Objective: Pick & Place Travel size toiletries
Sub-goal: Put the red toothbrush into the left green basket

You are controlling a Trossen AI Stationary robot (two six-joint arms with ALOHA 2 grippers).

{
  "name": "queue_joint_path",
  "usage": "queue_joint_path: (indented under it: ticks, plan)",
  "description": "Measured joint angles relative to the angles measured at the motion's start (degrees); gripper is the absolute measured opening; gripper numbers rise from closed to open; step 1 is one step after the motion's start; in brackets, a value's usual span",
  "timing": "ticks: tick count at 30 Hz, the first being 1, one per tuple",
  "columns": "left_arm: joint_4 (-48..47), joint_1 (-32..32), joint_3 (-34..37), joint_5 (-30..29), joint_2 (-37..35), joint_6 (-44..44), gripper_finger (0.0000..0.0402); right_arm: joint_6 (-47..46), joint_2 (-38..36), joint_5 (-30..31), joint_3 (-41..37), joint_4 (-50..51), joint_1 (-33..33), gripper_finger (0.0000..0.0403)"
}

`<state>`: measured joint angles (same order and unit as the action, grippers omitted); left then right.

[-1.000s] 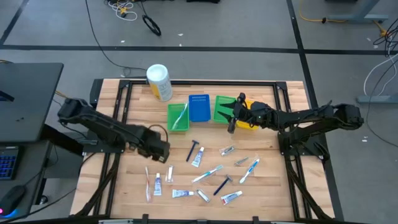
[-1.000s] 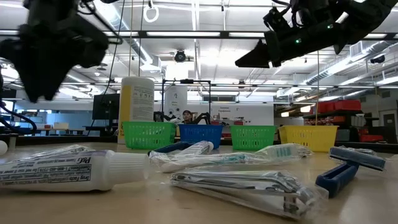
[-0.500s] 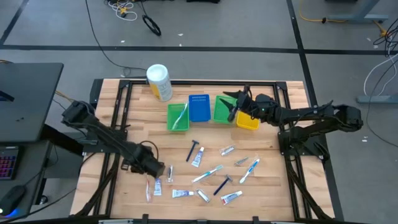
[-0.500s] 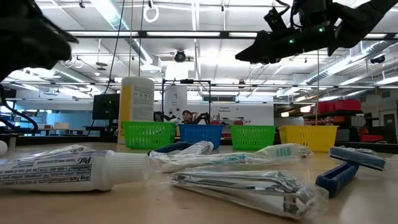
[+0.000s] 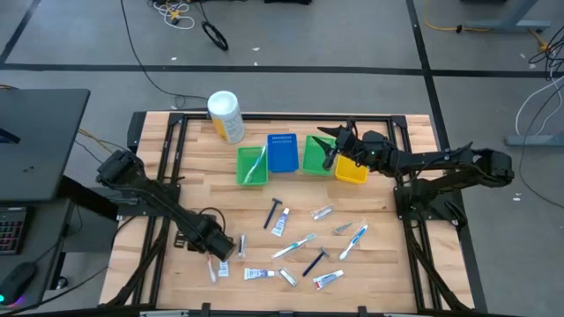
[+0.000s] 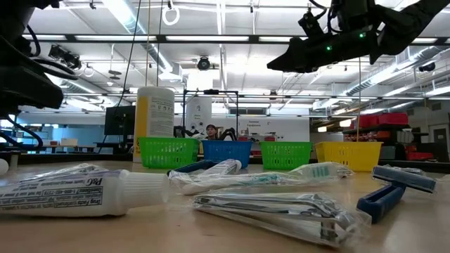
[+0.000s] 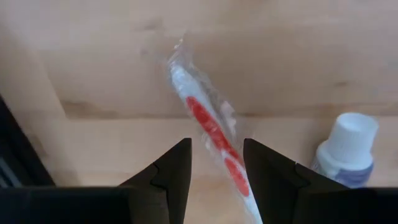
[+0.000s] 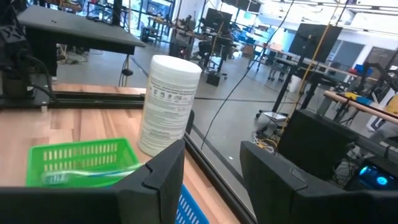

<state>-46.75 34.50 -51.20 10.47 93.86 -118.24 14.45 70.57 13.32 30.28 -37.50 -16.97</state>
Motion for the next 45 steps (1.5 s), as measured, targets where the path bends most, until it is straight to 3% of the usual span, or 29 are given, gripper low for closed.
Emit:
queue_joint_path:
  ticks: [6,12,16,25,29,37,45]
  plan:
    - [3.1,0.0,0.7,-1.8,0.0,0.4,0.0155,-0.4,0.0,0.0,0.0,0.0,0.0,0.0167]
    - [9.3,0.7,4.3,1.7,-0.3,-2.5,0.0155,-1.8,0.0,-0.1,0.0,0.1,0.0,0.0167]
    - [9.5,1.1,5.1,-0.3,-0.3,-0.3,0.0152,-1.8,0.0,-0.1,0.0,0.9,0.0,0.0167]
    - [10.8,-0.5,5.2,-2.3,-0.2,8.0,0.0047,-1.8,0.0,-0.1,0.0,1.5,0.0,0.0167]
    - [10.7,-0.6,5.2,-5.9,-0.6,9.7,0.0024,-2.0,0.0,-0.1,0.0,1.5,0.0,0.0167]
    - [4.4,-3.0,2.7,-18.1,-6.7,11.3,0.0041,-3.0,0.0,-0.1,0.0,1.5,0.0,0.0167]
    - [-1.5,-13.7,0.0,-31.2,-12.9,28.3,0.0027,-3.0,0.0,-0.1,0.0,1.2,0.0,0.0167]
